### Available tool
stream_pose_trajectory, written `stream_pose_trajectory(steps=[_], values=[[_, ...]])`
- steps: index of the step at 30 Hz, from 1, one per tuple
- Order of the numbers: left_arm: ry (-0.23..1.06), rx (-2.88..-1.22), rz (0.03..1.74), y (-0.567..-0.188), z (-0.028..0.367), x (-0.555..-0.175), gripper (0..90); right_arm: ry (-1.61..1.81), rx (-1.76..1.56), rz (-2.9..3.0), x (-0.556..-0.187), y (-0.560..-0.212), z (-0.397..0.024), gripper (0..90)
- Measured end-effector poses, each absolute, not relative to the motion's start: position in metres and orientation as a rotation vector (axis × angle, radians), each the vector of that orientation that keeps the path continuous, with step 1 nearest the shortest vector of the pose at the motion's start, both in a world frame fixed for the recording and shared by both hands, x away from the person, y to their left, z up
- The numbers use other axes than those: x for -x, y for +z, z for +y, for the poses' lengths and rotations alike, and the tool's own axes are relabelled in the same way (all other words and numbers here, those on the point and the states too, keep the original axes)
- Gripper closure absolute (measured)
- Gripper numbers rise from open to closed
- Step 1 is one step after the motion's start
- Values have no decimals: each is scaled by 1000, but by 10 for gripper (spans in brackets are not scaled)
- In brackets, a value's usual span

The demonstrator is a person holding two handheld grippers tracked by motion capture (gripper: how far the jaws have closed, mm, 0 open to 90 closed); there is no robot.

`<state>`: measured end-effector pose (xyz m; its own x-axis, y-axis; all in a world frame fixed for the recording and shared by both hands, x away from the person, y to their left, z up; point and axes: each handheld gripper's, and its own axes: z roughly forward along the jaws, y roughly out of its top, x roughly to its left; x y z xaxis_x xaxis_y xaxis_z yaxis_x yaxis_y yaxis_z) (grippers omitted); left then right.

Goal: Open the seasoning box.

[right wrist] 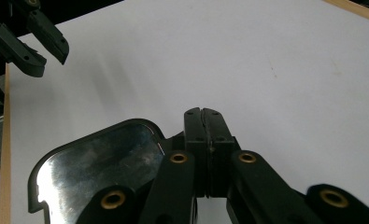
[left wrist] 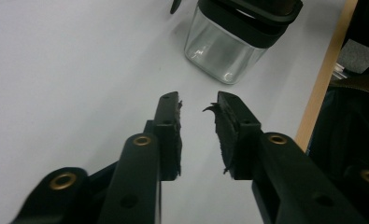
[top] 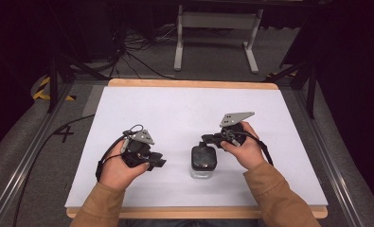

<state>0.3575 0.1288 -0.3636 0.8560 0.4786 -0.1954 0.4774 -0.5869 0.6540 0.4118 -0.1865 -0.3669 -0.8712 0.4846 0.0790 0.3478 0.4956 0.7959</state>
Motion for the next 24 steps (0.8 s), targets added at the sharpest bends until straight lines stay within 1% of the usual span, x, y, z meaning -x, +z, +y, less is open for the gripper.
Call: stream_pose_trajectory(steps=[6,10,11,17,22,24], values=[[-14,-2298,620,-365,112,-354,838,1314,-723,2579,-412,-367,-186,900],[-41,-2287,567,-365,96,-349,871,1312,-719,2578,-411,-367,-186,900],[-61,-2279,544,-366,89,-348,895,1310,-718,2577,-411,-367,-186,900],[-62,-2298,508,-371,67,-346,899,1297,-707,2580,-410,-366,-185,900],[-47,-2227,498,-371,57,-345,899,1298,-714,2582,-410,-366,-185,900],[-33,-2226,503,-370,56,-344,900,1296,-715,2580,-410,-366,-185,900]])
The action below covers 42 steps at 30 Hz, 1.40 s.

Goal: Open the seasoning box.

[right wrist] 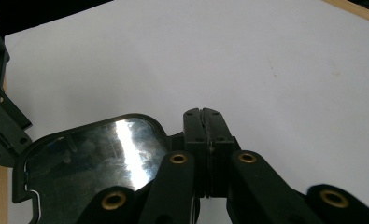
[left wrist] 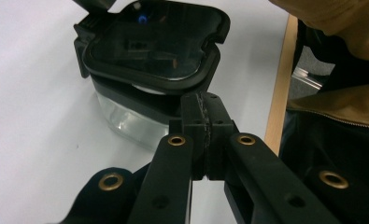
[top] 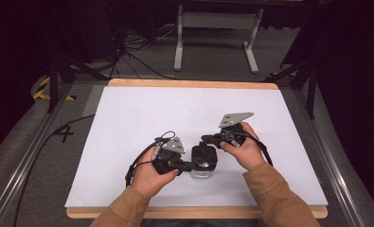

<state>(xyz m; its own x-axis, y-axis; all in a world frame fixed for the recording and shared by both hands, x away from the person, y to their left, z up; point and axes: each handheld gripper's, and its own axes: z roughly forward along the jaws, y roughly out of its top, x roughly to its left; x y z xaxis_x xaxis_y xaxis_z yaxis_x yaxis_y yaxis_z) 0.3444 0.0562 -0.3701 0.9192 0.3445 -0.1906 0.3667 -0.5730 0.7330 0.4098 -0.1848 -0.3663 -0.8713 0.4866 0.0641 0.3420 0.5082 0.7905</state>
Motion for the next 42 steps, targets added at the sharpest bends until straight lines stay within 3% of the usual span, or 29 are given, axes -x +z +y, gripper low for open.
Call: stream_pose_trajectory(steps=[10,25,42], values=[[-21,-2201,508,-372,54,-347,898,1326,-712,2557,-404,-358,-191,900],[17,-2088,496,-358,54,-357,896,1258,-801,2525,-363,-345,-250,900],[52,-2022,505,-350,57,-368,889,1271,-646,2621,-332,-359,-219,900]])
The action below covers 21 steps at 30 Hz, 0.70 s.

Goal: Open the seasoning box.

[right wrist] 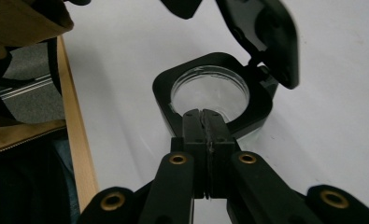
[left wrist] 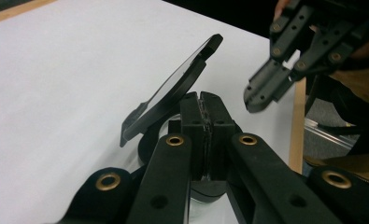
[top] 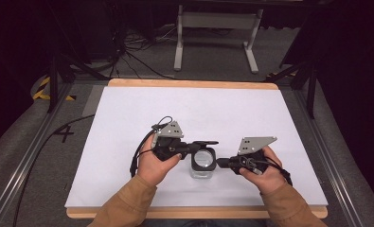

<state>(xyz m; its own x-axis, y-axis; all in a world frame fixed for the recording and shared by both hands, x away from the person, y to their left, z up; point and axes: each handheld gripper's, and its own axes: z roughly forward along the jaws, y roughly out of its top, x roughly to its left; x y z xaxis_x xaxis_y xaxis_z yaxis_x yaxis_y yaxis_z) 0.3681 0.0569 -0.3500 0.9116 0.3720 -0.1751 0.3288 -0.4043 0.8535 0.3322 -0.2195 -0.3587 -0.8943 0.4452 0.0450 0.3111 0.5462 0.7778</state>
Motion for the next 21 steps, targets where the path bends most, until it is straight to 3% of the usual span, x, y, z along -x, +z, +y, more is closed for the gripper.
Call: stream_pose_trajectory(steps=[21], values=[[127,-1921,572,-348,59,-382,888,1323,-646,2591,-328,-371,-211,900]])
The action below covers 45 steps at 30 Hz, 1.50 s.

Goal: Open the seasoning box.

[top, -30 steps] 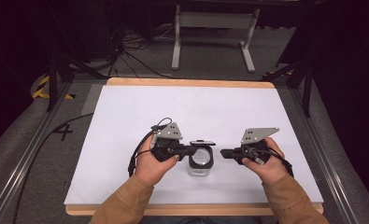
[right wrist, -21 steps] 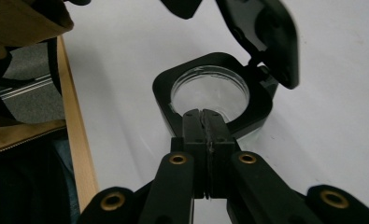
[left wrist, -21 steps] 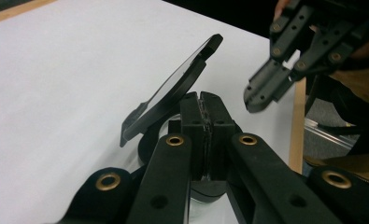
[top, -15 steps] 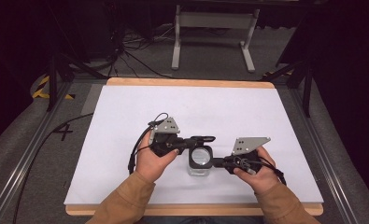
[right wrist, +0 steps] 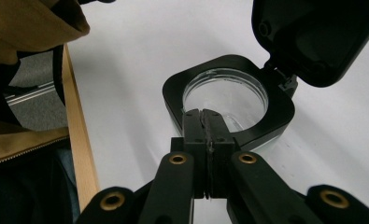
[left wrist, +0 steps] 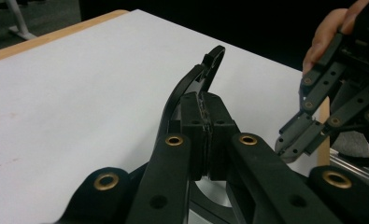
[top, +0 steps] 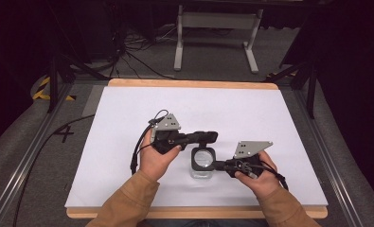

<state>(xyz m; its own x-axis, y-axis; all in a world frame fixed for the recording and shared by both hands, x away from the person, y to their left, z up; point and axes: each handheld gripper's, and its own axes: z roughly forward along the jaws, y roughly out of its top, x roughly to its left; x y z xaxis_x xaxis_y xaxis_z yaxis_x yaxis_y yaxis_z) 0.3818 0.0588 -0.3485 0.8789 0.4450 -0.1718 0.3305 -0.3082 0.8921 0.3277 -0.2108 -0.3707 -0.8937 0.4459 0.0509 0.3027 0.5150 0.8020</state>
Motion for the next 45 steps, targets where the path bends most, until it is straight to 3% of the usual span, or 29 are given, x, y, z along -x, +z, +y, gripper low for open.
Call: stream_pose_trajectory(steps=[45], values=[[243,-1876,640,-354,52,-397,897,1324,-666,2537,-322,-379,-209,900]])
